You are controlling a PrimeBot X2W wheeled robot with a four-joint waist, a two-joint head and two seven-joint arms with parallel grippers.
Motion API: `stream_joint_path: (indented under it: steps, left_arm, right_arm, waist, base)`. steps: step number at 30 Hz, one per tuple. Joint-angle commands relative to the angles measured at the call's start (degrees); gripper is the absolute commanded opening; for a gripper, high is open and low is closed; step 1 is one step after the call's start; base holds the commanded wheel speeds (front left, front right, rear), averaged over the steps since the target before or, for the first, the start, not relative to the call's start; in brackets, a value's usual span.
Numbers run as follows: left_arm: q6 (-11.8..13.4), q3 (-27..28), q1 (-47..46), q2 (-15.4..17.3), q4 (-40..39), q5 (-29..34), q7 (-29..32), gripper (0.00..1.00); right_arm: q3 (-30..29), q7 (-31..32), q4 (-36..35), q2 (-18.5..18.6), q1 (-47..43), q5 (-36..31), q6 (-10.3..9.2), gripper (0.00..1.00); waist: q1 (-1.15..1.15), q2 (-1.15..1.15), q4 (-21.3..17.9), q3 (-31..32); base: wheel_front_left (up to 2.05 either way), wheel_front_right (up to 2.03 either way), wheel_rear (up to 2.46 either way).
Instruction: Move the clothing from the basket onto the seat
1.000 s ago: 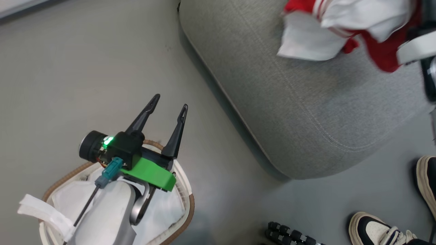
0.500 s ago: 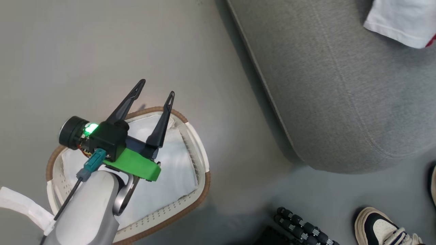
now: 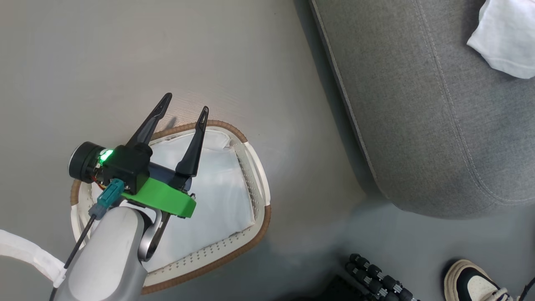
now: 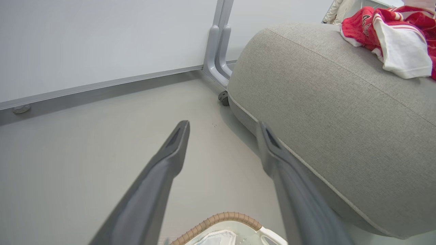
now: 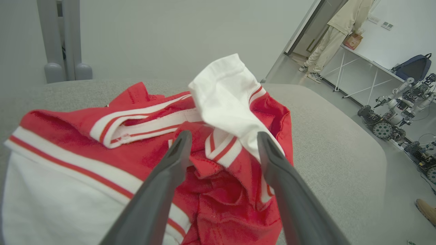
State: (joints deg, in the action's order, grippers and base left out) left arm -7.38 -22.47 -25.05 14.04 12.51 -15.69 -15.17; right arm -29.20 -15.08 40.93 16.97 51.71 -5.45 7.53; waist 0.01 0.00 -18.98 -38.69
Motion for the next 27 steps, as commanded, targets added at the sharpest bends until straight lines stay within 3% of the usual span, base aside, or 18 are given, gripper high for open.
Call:
stream_joint_path:
  steps: [1,16,27]
  left_arm:
    - [-0.2,0.6,-0.4,-0.2,0.2,-0.2,0.0,1.0]
    - [-0.1,11.9,3.5,-5.4,2.2,2.3,0.0,1.0]
    - [0.6,23.8,7.2,-8.8,5.8,5.7,0.0,1.0]
  right_arm:
    - [0.3,-0.1,-1.3,-0.8,-1.9,0.9,-0.08,1.0]
    - [13.7,-0.1,-19.1,-9.0,-19.2,7.9,-0.08,1.0]
    - [24.4,-0.1,-20.8,-12.4,-23.7,10.6,-0.08,1.0]
  waist:
    - [-0.01,0.0,0.5,1.3]
    - [-0.01,0.0,6.2,11.1]
    - [-0.01,0.0,12.0,17.8]
  base:
    - [0.0,0.0,0.0]
    - [0.0,0.0,0.0]
    - [0.0,0.0,0.0]
